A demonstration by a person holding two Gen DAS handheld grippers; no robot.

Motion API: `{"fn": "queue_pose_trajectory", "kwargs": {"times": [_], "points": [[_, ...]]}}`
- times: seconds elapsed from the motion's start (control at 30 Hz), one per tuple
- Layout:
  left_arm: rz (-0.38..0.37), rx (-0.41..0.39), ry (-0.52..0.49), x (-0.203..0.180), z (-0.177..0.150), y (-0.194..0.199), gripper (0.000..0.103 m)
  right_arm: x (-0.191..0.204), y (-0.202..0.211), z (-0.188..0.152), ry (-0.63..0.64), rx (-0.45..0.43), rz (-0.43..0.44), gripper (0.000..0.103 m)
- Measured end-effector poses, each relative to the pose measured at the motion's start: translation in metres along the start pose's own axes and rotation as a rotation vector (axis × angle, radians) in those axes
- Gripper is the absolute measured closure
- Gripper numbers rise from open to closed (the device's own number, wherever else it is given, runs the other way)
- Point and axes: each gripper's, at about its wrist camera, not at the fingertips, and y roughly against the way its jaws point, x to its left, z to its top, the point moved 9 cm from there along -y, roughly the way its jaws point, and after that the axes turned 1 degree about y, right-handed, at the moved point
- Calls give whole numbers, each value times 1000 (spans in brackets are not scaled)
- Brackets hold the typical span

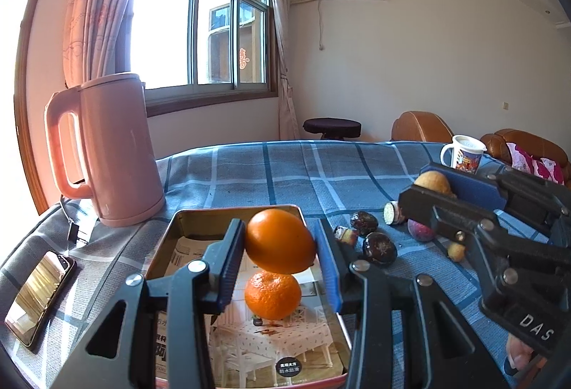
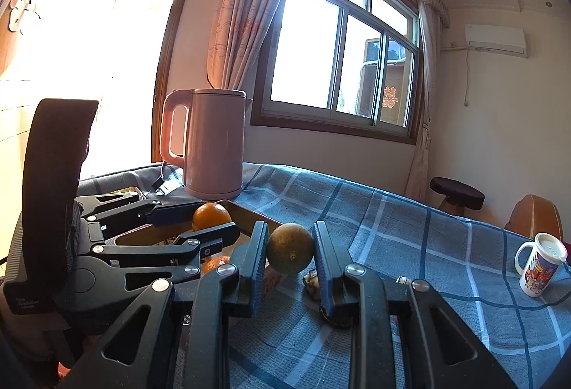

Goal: Organize fruits
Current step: 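Move the left tool's orange over the tin while the right tool brings its round fruit over it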

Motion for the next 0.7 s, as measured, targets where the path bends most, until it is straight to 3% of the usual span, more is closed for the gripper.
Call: {"fn": "queue_pose_trajectory", "kwargs": {"times": [0.7], "points": [[57,84,25,42,-9,-11,61,41,-31,3,36,53,86,76]]}}
